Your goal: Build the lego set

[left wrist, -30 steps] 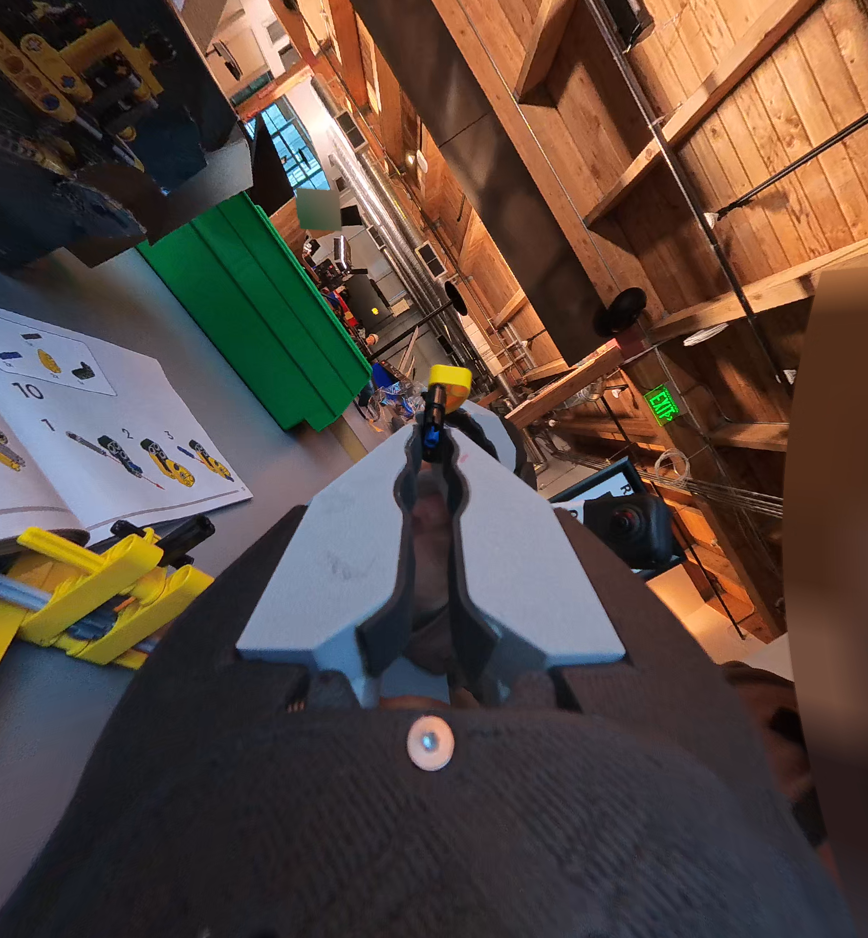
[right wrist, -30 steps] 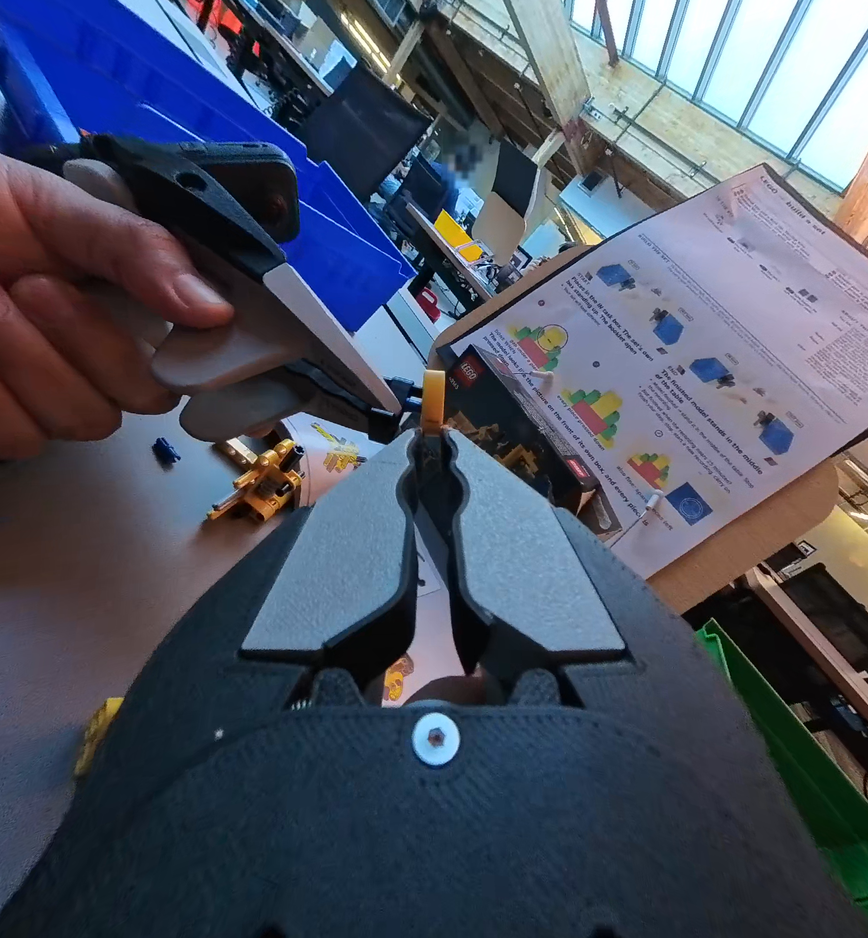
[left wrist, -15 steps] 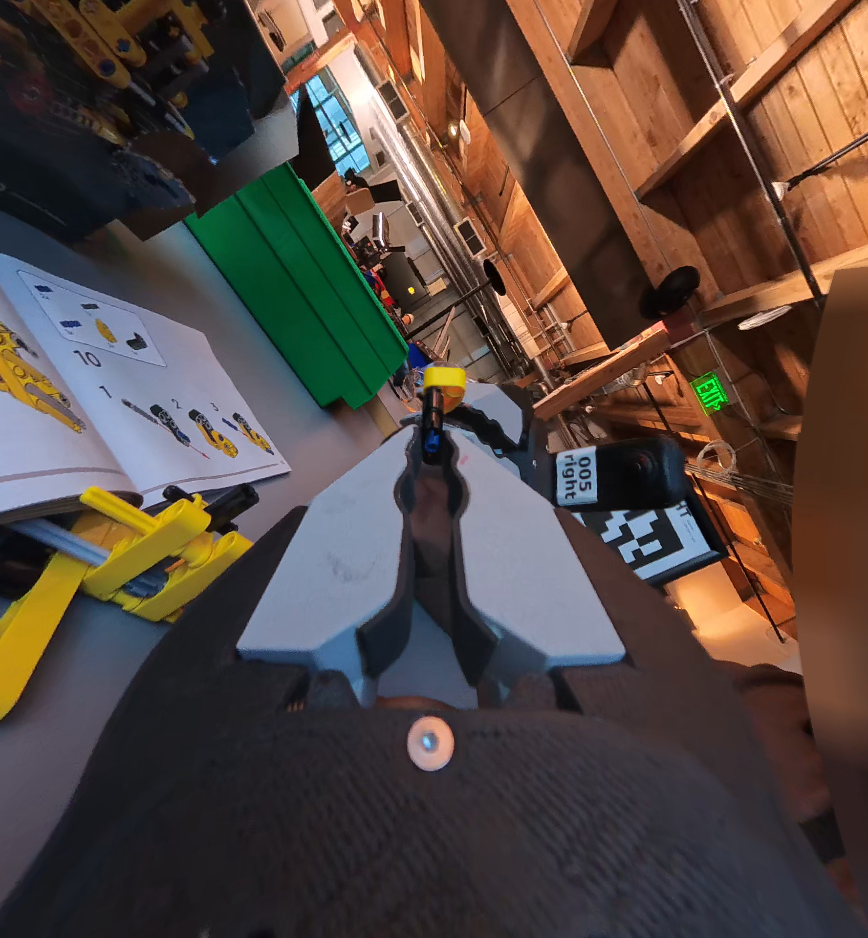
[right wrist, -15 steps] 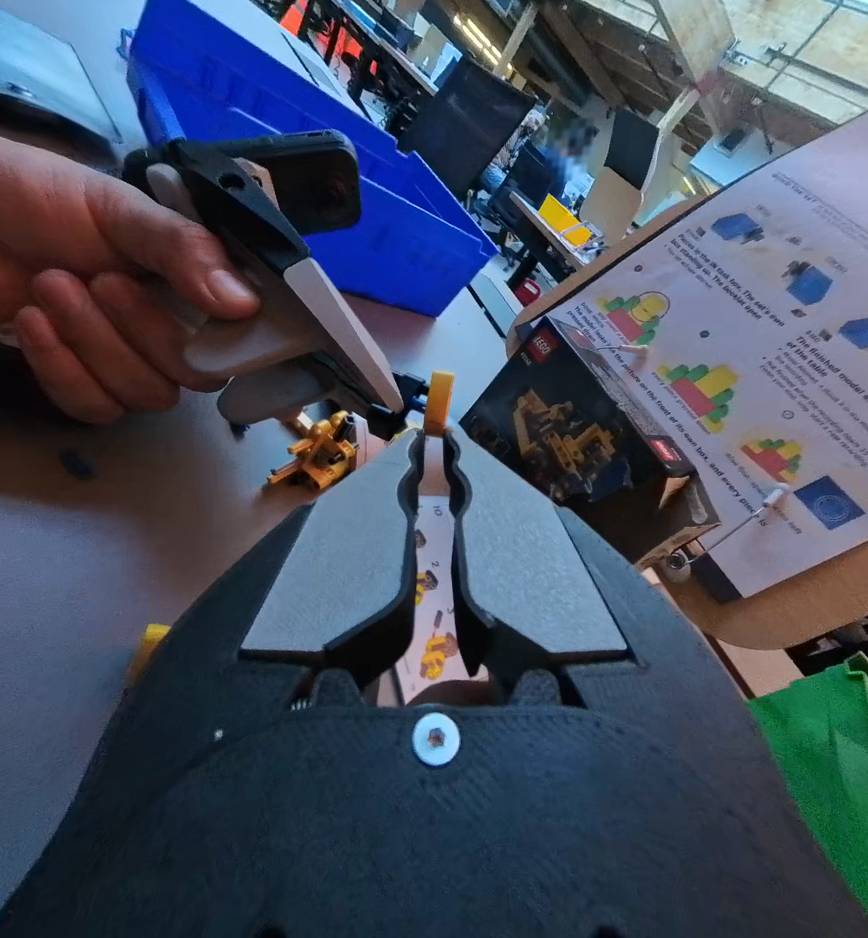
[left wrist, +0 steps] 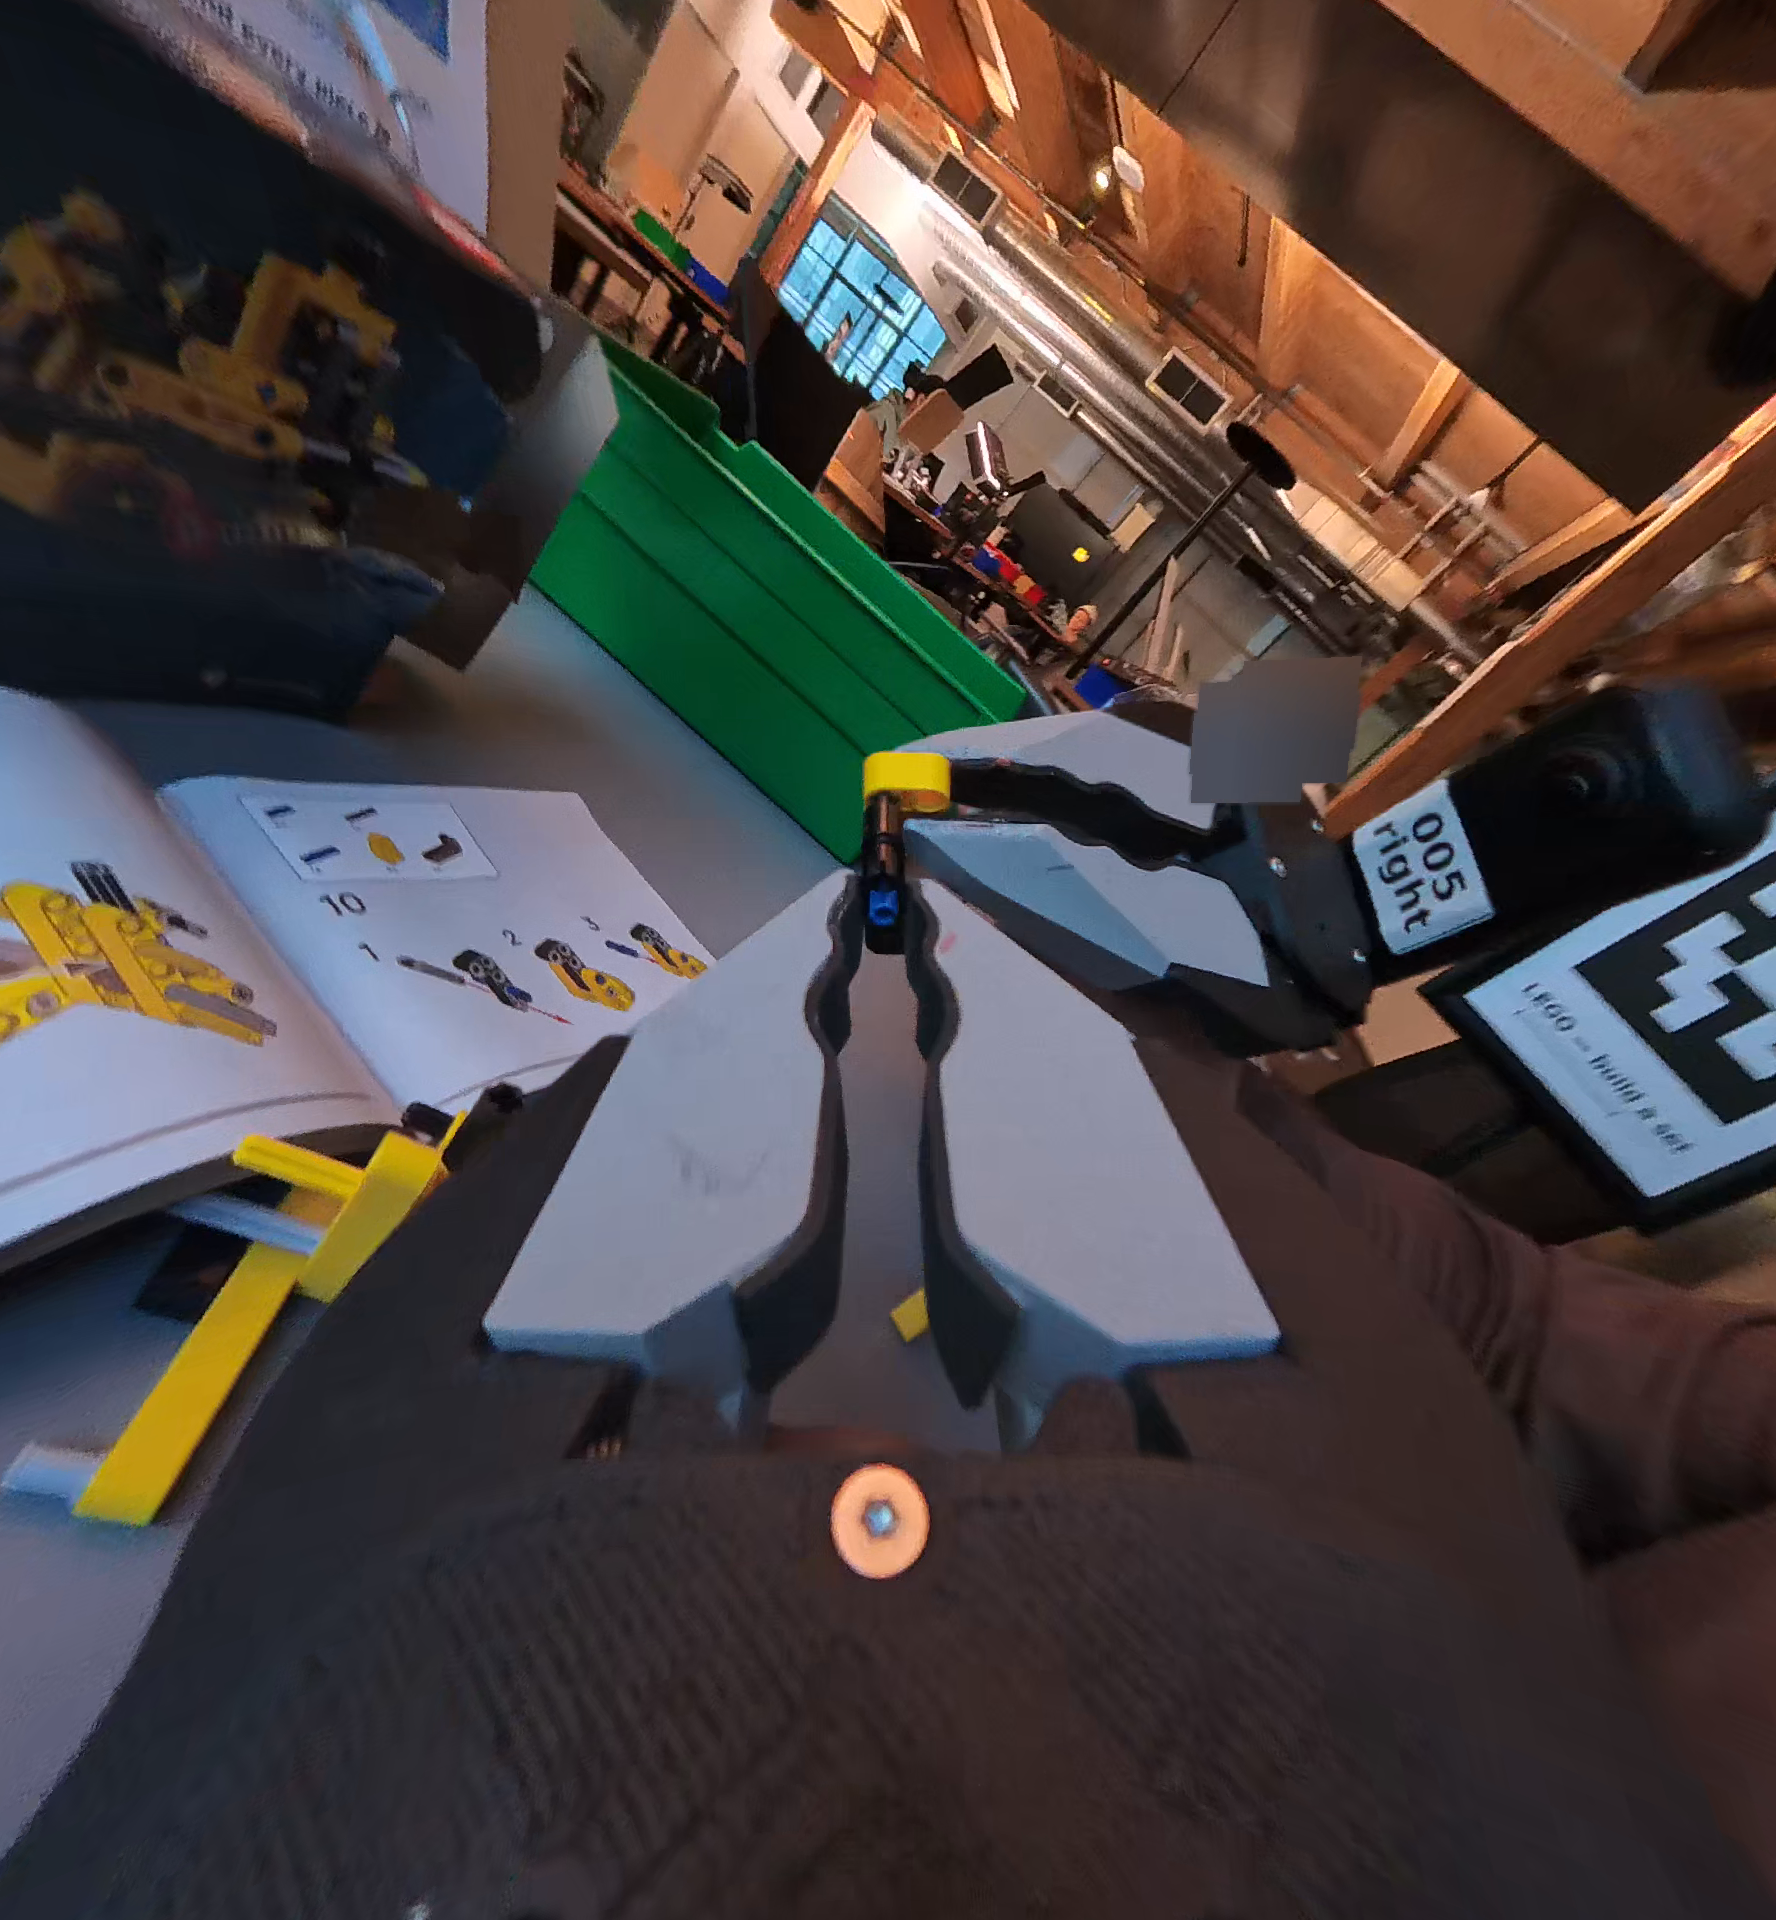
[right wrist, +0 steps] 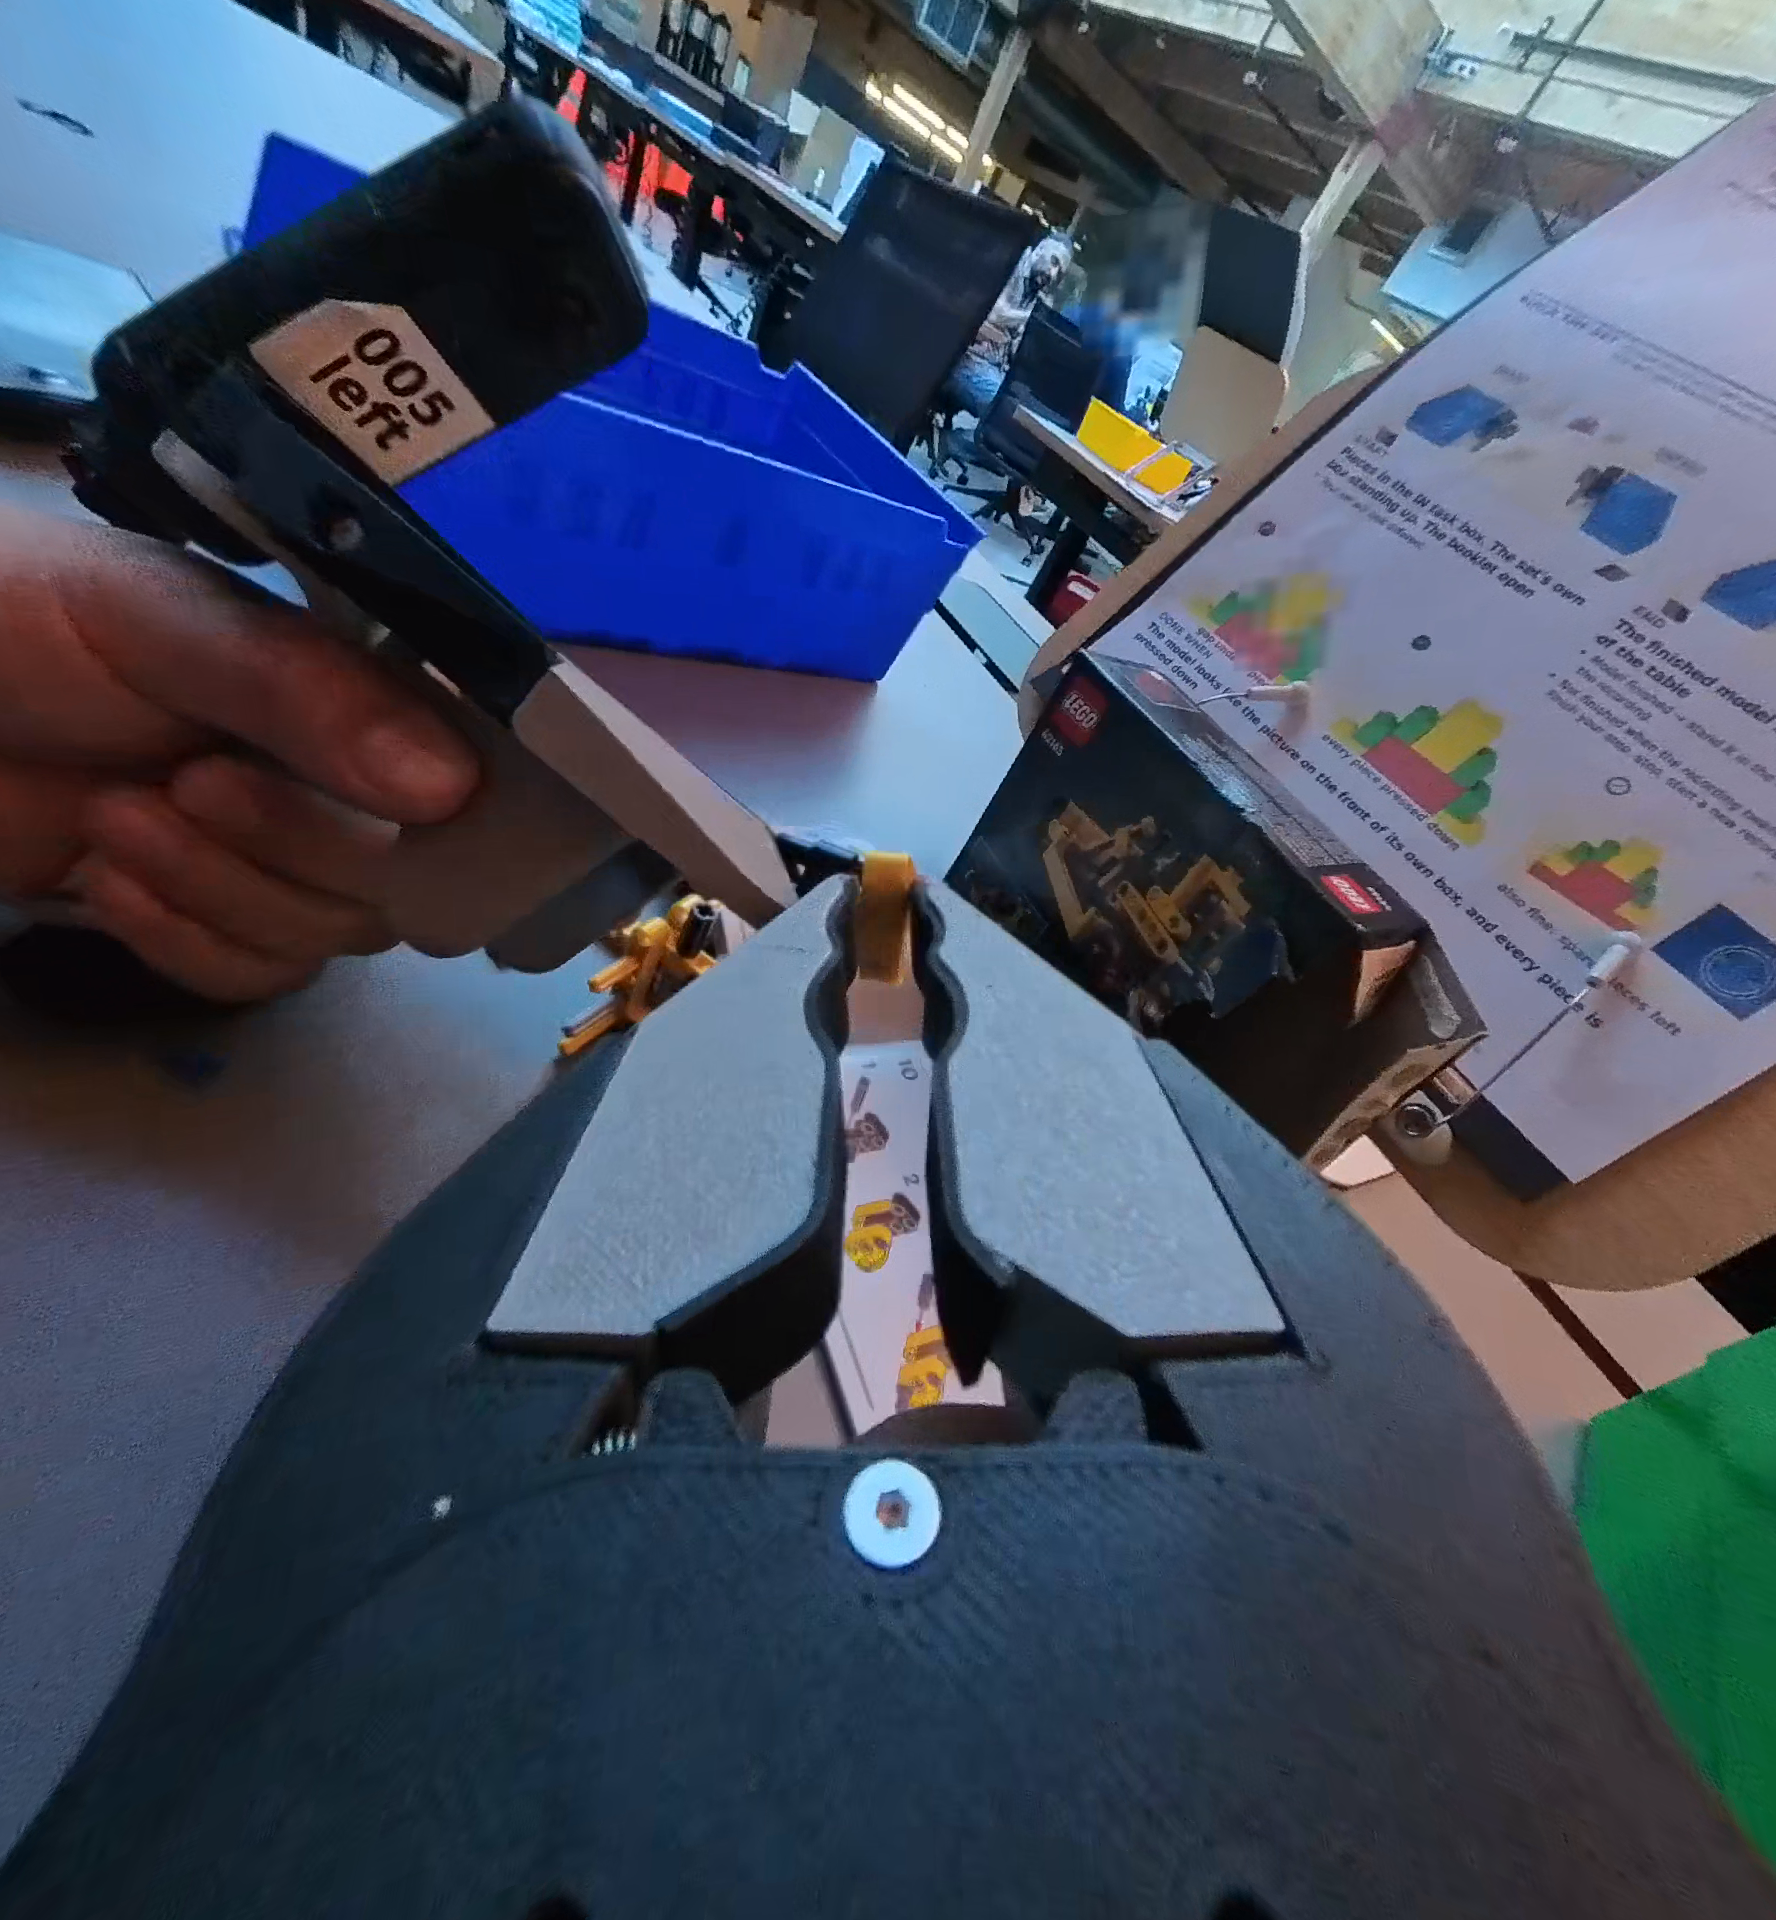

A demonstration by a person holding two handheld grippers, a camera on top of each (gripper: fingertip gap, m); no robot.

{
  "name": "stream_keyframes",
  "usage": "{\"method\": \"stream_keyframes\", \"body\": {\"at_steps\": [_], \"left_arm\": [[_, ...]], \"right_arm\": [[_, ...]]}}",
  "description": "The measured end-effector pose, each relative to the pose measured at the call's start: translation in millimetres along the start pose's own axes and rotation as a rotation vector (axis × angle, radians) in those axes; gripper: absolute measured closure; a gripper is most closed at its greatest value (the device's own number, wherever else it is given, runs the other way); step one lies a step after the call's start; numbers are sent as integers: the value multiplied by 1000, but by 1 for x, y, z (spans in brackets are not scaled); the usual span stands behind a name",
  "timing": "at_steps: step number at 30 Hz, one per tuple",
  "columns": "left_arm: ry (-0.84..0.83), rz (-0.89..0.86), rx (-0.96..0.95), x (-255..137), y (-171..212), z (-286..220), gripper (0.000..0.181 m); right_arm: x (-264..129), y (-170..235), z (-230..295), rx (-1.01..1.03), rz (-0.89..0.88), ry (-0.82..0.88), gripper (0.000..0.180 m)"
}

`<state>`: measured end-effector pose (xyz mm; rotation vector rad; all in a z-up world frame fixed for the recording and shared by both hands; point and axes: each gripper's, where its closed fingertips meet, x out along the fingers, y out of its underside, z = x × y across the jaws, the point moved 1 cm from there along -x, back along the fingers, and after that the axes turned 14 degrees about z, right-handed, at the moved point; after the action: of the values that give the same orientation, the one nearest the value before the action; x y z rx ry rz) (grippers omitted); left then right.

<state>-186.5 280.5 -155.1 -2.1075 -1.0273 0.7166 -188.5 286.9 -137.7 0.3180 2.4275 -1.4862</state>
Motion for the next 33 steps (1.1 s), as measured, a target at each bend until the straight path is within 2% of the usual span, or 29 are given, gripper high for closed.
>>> {"method": "stream_keyframes", "body": {"at_steps": [4,7,10,14,17,21,23,25,27,29,31,33], "left_arm": [[-42,20,129,-1,-1,-6,175],[-115,22,245,-8,-7,-7,152],[-148,46,340,-8,-4,-12,173],[-185,75,375,-6,-1,-9,175],[-228,15,407,-8,-6,-13,176],[-273,-114,409,-14,-19,-19,176],[-247,-67,374,-8,-6,-16,177],[-210,-73,368,-5,-2,-21,178],[-187,-158,425,-13,-19,-30,177],[-142,-159,401,-14,-20,-31,177],[-105,-164,386,-18,-20,-30,177],[-143,-120,380,-20,-17,-19,177]], "right_arm": [[-4,-1,0,25,-22,-16,175],[-5,4,0,-1,-7,-14,175],[-8,0,7,-30,-43,-38,176],[-8,3,7,-68,-30,-29,175],[-10,-3,5,-93,-43,15,175],[-11,-16,-6,4,-68,147,175],[-23,-25,-37,183,-152,236,176],[-28,-25,-56,352,-228,165,176],[-13,-11,-40,273,-133,117,175],[-6,0,-33,238,-68,100,175],[-10,3,-36,258,-88,79,176],[-17,5,-40,272,-100,56,176]]}}
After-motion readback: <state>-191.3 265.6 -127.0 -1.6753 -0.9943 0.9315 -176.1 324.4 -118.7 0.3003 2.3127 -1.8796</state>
